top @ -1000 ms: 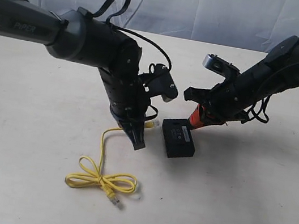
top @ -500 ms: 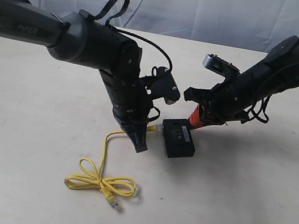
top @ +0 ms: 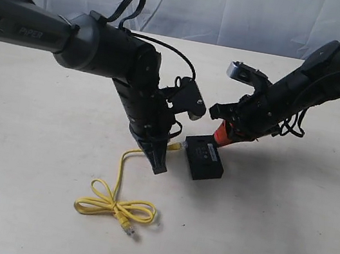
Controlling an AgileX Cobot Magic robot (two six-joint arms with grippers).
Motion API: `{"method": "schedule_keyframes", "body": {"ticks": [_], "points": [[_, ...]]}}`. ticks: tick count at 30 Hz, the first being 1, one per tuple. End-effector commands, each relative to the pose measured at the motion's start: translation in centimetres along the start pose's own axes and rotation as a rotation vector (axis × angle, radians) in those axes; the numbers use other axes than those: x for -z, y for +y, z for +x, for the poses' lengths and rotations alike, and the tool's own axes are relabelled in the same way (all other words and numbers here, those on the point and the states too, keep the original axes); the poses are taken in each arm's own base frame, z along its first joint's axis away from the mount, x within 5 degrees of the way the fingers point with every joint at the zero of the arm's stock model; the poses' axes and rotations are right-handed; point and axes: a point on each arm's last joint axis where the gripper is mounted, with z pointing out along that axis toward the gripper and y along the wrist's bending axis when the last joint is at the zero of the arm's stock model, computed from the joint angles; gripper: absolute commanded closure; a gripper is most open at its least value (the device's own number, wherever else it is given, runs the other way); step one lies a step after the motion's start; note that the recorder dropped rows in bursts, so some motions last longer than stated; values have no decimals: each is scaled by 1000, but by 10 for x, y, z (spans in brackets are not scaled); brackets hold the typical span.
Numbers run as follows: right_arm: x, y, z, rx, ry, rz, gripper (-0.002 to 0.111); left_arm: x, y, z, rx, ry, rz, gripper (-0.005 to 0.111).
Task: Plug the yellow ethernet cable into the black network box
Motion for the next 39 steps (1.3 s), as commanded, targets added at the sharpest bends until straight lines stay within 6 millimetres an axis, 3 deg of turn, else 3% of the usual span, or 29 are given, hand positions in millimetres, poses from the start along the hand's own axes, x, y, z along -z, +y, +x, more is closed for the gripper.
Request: {"method": "schedule_keyframes", "body": {"ticks": [1, 22, 33, 39], "points": [[1, 1, 0, 24, -5, -13, 109, 1, -4, -3, -7, -18, 26, 107], [1, 6, 1, 76, 1, -75, 109, 2, -6, -5, -19, -44, 50, 107], [41, -14, 1, -103, -51, -15, 109, 1, -5, -5, -29, -38, 46, 107], [27, -17, 4, -108, -9, -15, 109, 1, -2, -5, -46, -38, 5, 107]]}}
